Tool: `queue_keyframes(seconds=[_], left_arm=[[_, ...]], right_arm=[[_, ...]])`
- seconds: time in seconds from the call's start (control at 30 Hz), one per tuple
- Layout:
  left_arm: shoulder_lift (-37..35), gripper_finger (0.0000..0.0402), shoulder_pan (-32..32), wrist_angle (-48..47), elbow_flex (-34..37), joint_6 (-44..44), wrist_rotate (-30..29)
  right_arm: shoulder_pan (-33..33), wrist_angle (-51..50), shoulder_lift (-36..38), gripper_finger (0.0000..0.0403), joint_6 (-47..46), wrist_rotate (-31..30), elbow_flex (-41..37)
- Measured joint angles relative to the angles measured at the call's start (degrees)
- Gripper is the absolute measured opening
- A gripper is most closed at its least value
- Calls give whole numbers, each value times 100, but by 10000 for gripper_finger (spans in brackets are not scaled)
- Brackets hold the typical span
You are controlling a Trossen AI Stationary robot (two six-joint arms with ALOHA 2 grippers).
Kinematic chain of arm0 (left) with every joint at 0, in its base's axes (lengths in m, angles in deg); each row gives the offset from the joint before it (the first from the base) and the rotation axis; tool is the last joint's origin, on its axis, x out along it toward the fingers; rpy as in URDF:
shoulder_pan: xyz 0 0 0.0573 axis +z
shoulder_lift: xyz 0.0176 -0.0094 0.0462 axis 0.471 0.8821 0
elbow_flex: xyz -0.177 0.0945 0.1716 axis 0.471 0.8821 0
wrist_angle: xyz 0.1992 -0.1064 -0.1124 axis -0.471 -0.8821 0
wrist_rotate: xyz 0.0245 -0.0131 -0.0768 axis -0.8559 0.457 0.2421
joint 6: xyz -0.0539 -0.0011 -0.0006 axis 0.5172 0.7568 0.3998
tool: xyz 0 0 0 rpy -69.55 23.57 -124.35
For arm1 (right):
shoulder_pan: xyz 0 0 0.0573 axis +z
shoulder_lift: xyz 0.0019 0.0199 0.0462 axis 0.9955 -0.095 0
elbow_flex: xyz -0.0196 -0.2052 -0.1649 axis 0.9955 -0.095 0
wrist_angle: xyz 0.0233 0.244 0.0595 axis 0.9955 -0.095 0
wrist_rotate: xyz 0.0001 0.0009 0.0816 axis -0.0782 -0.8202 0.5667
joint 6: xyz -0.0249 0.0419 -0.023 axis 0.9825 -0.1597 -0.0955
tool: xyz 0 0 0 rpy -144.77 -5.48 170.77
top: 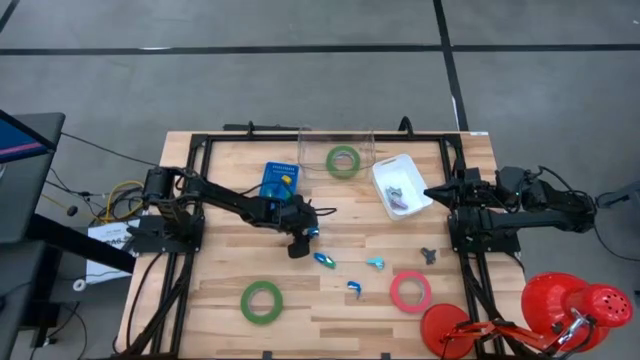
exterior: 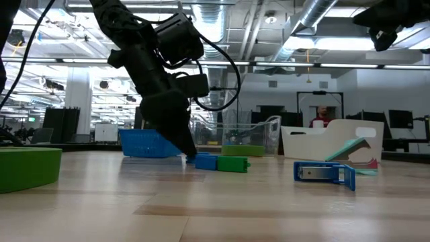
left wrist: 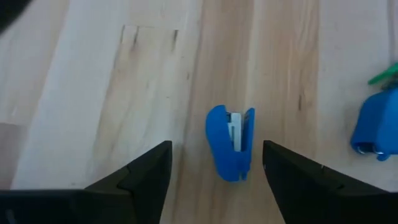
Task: Pick and place Stapler, Stapler remover, tape
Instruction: Put the top blue stapler into the blue bin
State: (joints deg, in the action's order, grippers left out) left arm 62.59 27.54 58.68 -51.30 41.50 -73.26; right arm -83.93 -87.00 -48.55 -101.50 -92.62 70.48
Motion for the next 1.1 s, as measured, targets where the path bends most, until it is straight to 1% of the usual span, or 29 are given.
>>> queue_keyframes(seconds=[0.13,0.47,0.6,0.83,1.1], left_arm=[[4,217,-4,0,0,-94,-11],[9,145,-2,0,2,-247,53],[11,123,-2,0,2,-247,54],[11,100,-2,2,2,-245,55],[-6,92,-2,9,6,-245,56]], right_arm=[[2,-6,-1,0,0,0,0],[2,-42,0,0,0,0,0],[2,-44,0,0,0,0,0],[2,-44,0,0,0,0,0],[2,-39,0,0,0,0,0]])
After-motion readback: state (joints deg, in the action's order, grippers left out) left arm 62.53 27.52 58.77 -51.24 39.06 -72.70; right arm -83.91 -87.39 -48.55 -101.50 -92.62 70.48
